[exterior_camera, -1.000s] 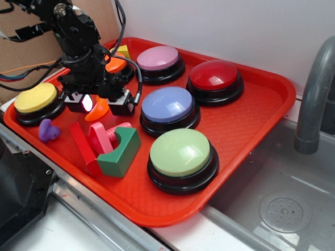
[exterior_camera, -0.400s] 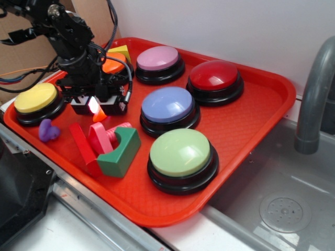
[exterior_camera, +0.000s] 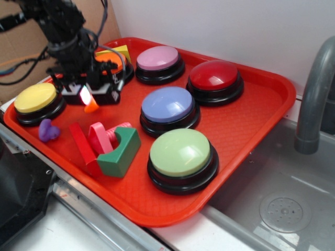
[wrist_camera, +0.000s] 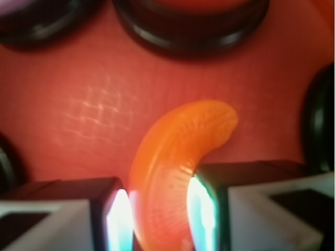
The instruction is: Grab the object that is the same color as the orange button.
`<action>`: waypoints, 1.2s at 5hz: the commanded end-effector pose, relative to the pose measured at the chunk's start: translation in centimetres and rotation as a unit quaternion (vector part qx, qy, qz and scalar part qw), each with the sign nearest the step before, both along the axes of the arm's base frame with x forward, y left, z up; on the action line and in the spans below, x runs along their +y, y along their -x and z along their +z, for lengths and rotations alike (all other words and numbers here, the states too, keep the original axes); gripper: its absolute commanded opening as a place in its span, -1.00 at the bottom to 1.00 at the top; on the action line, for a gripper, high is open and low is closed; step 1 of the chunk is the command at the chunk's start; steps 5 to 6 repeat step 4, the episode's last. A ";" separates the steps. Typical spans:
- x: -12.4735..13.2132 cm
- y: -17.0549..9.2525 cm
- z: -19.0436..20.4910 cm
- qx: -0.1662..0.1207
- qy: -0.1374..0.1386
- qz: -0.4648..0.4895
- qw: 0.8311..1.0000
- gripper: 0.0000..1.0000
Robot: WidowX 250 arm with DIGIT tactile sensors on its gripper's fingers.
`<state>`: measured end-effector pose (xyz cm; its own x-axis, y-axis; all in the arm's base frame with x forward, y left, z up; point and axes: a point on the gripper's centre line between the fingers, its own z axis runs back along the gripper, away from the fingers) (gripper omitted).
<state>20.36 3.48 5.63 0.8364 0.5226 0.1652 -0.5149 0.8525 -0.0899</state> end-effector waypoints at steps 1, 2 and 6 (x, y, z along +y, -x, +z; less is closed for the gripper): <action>-0.2 -1.6 7.3 -0.007 0.005 -0.088 0.996 -1.00; -0.3 -1.9 9.9 -0.001 0.001 -0.156 0.988 -1.00; -0.5 -1.6 11.2 0.001 0.023 -0.197 0.980 -1.00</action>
